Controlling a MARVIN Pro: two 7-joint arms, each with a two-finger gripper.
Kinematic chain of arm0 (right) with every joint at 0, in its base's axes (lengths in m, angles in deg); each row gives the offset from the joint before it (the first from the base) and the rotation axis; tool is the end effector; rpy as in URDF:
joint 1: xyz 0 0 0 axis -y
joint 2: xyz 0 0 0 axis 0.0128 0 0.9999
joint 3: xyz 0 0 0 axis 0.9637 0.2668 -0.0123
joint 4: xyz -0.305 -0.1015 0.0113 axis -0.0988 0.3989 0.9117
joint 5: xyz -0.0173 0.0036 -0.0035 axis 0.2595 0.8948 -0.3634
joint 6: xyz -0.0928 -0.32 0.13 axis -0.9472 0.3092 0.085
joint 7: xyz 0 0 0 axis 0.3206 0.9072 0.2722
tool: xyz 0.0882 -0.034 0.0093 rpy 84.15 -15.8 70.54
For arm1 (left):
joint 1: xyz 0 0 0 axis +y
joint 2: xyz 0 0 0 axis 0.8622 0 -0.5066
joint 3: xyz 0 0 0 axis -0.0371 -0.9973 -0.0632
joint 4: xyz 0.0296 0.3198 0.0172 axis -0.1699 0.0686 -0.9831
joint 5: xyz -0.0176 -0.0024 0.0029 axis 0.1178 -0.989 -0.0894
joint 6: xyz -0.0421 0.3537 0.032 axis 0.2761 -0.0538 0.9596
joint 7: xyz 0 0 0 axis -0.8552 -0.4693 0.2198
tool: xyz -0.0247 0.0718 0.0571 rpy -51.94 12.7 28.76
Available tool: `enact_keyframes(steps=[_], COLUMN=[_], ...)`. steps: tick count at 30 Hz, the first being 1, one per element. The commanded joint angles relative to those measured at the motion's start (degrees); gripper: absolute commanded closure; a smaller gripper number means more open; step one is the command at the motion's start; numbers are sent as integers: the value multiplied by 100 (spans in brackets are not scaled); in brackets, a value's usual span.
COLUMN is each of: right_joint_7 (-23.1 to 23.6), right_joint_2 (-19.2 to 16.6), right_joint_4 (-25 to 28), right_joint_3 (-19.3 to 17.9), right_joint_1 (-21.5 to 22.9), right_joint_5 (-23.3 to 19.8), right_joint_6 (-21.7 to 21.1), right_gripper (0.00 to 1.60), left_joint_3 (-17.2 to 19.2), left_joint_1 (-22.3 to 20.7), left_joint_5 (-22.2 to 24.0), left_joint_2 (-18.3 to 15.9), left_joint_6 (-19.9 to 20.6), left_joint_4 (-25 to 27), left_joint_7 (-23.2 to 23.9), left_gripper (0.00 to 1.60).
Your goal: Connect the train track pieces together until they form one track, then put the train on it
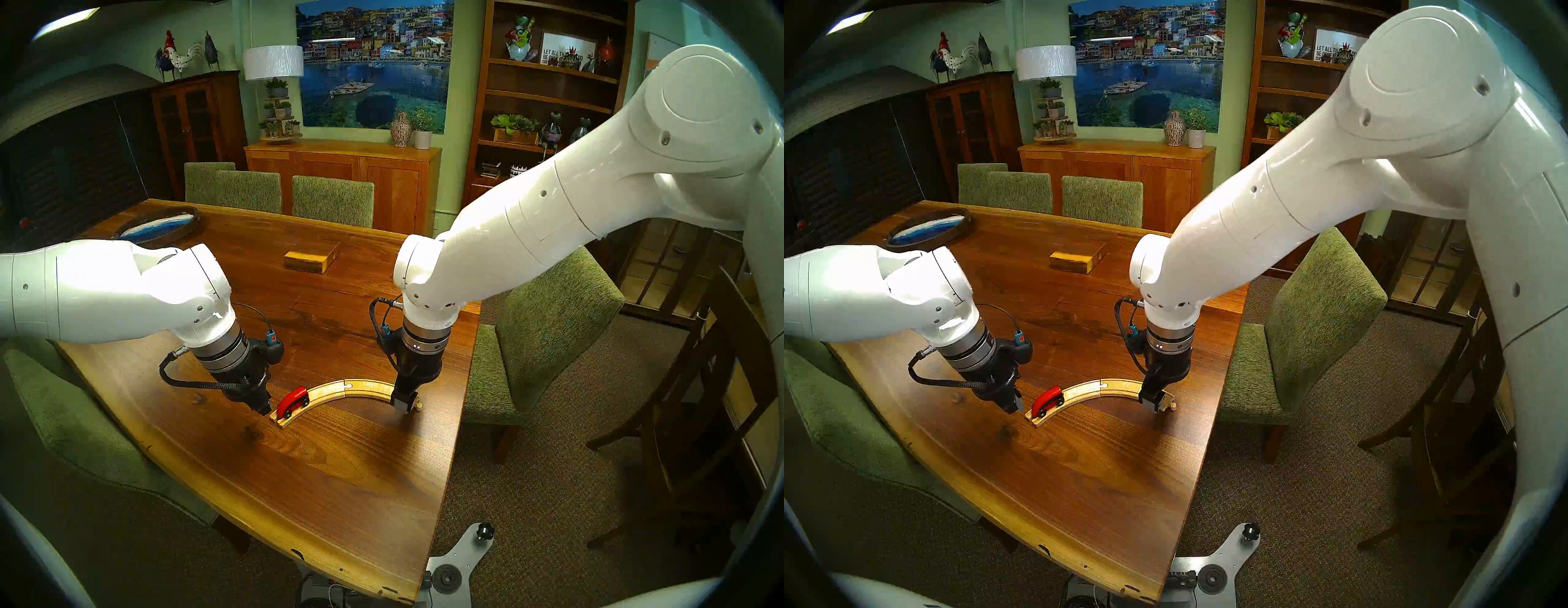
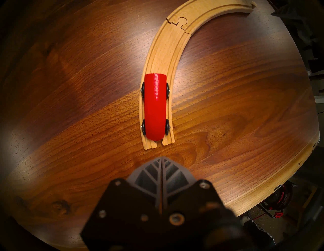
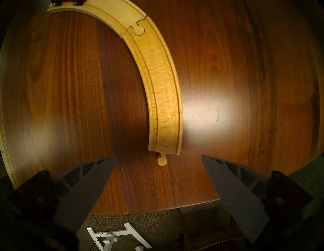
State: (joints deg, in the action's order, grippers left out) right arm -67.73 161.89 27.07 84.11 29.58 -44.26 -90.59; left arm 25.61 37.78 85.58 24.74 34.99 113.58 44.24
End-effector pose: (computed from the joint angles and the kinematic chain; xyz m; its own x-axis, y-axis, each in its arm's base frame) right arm 0.4811 0.1759 -0.2027 0.4522 0.8895 0.0660 0.8887 -0.4556 0.0515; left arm 0.4279 0.0764 -0.1999 0.6736 -0.7268 0.1343 -0.7370 -0.6742 0.0477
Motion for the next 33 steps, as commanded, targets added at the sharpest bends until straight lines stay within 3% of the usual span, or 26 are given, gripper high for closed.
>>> enact_keyframes(steps=[1,22,33], right_joint_7=[86,172,179], right_joint_2=[-169,-171,-168], right_joint_4=[-28,-29,-30], right_joint_3=[-77,-48,-43], right_joint_1=[306,318,319], right_joint_5=[62,109,111], right_joint_6=[74,119,125], right_gripper=[0,0,0], left_joint_3=[94,156,228], left_joint_1=[-77,190,353], left_joint_5=[28,254,386], left_joint_2=[55,442,807], left_joint_6=[-10,-59,-139], left_joint_4=[-18,-359,-749], left_joint_7=[-43,-189,-151], left_gripper=[160,160,160])
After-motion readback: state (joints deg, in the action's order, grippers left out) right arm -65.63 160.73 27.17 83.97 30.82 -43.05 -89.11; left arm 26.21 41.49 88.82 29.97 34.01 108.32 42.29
